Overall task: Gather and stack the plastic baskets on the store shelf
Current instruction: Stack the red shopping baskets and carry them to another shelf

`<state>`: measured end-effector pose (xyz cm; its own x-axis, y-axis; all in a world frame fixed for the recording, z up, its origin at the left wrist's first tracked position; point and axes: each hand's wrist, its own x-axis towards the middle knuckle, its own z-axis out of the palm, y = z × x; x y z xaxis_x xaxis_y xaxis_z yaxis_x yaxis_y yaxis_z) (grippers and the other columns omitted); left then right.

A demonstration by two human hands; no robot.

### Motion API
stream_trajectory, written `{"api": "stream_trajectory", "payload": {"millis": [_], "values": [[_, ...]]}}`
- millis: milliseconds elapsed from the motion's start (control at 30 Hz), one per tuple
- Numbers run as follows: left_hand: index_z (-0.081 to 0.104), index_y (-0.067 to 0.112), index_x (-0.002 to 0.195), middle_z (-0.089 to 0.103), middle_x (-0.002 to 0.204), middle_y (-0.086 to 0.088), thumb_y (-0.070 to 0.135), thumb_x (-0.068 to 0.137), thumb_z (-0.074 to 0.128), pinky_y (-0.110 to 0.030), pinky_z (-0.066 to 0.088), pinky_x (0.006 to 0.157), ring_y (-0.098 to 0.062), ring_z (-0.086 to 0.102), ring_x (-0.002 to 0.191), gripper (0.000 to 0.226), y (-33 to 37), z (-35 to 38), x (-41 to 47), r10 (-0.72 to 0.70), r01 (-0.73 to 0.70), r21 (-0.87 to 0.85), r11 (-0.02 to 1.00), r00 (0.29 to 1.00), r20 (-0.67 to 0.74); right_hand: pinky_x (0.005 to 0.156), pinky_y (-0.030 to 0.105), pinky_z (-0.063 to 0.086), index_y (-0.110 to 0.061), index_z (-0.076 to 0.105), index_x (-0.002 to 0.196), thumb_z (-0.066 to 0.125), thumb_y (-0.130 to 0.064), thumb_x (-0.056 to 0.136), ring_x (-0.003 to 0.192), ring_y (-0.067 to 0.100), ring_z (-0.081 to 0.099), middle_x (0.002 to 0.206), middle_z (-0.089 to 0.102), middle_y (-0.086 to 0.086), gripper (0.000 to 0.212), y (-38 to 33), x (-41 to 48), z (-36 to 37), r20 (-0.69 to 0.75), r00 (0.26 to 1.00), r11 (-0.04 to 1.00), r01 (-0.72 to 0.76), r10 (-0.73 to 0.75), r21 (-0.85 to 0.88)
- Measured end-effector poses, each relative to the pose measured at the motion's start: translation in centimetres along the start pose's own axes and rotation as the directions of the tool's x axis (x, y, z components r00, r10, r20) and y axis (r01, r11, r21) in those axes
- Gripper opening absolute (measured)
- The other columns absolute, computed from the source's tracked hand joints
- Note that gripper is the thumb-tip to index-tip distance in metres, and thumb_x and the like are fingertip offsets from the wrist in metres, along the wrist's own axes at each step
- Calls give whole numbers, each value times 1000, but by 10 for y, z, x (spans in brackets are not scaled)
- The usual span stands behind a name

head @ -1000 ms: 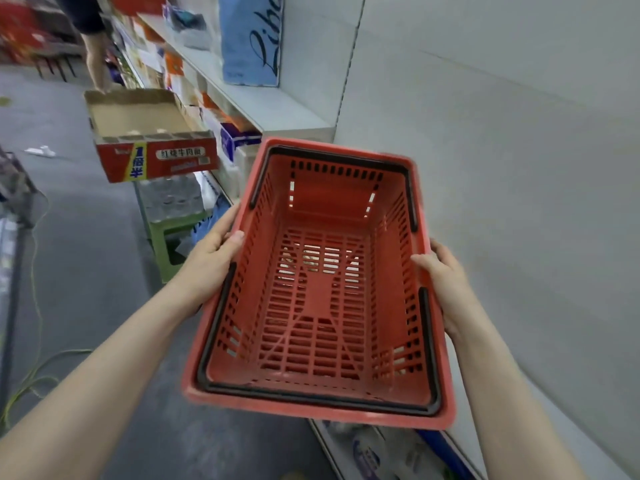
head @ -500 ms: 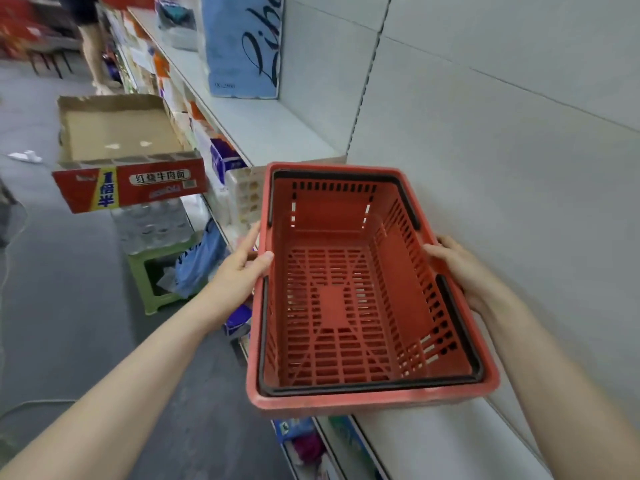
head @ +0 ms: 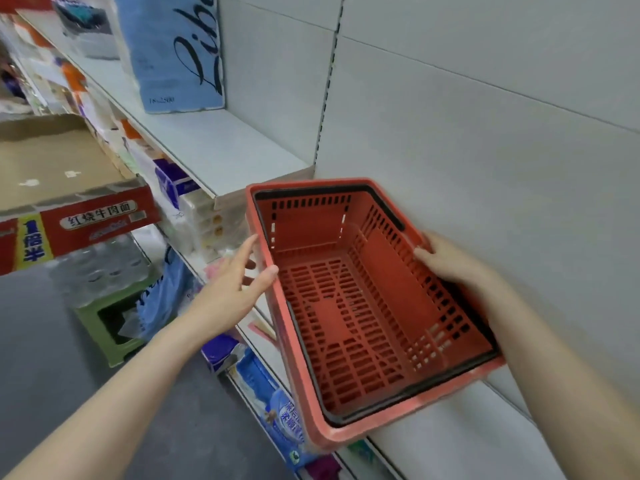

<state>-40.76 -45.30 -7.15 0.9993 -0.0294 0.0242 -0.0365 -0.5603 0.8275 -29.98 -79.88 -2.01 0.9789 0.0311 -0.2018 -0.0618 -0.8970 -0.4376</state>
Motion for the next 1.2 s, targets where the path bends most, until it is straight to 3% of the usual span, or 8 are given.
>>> {"api": "stream_trajectory", "payload": {"millis": [100, 233, 367, 600, 833, 967, 1067, 1200], "values": [[16, 43, 150, 26, 154, -3, 70, 85, 42, -51, 38, 109, -28, 48, 129, 75, -13, -16, 18, 180, -159, 246, 956, 981, -66, 101, 38, 44, -4, 44, 140, 55, -22, 95, 121, 38, 57, 134, 57, 24, 49, -28, -34, 10, -150, 988, 981, -60, 32, -183], [35, 25, 149, 25, 160, -4, 72, 83, 38, -46, 17, 121, -24, 11, 150, 81, -18, -42, 42, 462, -483, 359, 799, 874, 147, 116, 36, 30, -14, 36, 151, 52, -29, 98, 140, 29, 42, 152, 44, 15, 57, -90, -109, 37, -287, 957, 994, 5, -36, -109], [58, 19, 133, 53, 142, -8, 85, 76, 21, -50, 27, 117, -32, 26, 146, 95, -21, -55, 69, 577, -671, 435, 601, 741, 345, 114, 37, 36, -23, 46, 145, 46, -42, 100, 136, 20, 47, 148, 51, 0, 49, -153, -175, 88, -369, 925, 992, 55, -92, -110], [66, 22, 107, 63, 110, -1, 80, 77, 33, -36, 42, 98, -24, 53, 112, 73, -19, -61, 74, 641, -718, 487, 496, 682, 352, 90, 40, 50, -28, 48, 137, 59, -60, 85, 115, 25, 61, 130, 63, -2, 62, -181, -215, 144, -344, 936, 905, -209, 76, -370], [67, 18, 106, 67, 99, -6, 58, 87, 42, -47, 40, 100, -32, 54, 100, 51, -34, -46, 66, 723, -698, 565, 440, 648, 238, 76, 40, 49, -22, 65, 107, 77, -50, 72, 88, 28, 67, 95, 74, -2, 46, -144, -205, 155, -577, 814, 850, -343, 56, -401], [67, 18, 110, 62, 94, -14, 38, 89, 48, -57, 29, 106, -38, 56, 94, 34, -29, -32, 75, 727, -696, 550, 462, 652, 214, 87, 46, 48, -17, 68, 107, 79, -44, 73, 91, 33, 66, 96, 73, 7, 45, -112, -181, 150, -675, 732, 825, -437, 95, -358], [66, 16, 112, 61, 96, -18, 28, 91, 55, -62, 26, 106, -42, 56, 96, 26, -28, -25, 89, 711, -686, 550, 476, 668, 218, 97, 49, 43, -17, 66, 113, 64, -51, 81, 100, 34, 62, 105, 69, 10, 47, -96, -165, 146, -681, 731, 817, -420, 45, -396], [63, 18, 115, 60, 99, -16, 38, 93, 40, -63, 24, 108, -43, 54, 100, 38, -32, -32, 112, 676, -687, 564, 459, 682, 281, 92, 48, 43, -16, 64, 111, 54, -54, 85, 97, 33, 62, 105, 68, 9, 47, -98, -152, 151, -688, 725, 805, -392, -28, -445]]}}
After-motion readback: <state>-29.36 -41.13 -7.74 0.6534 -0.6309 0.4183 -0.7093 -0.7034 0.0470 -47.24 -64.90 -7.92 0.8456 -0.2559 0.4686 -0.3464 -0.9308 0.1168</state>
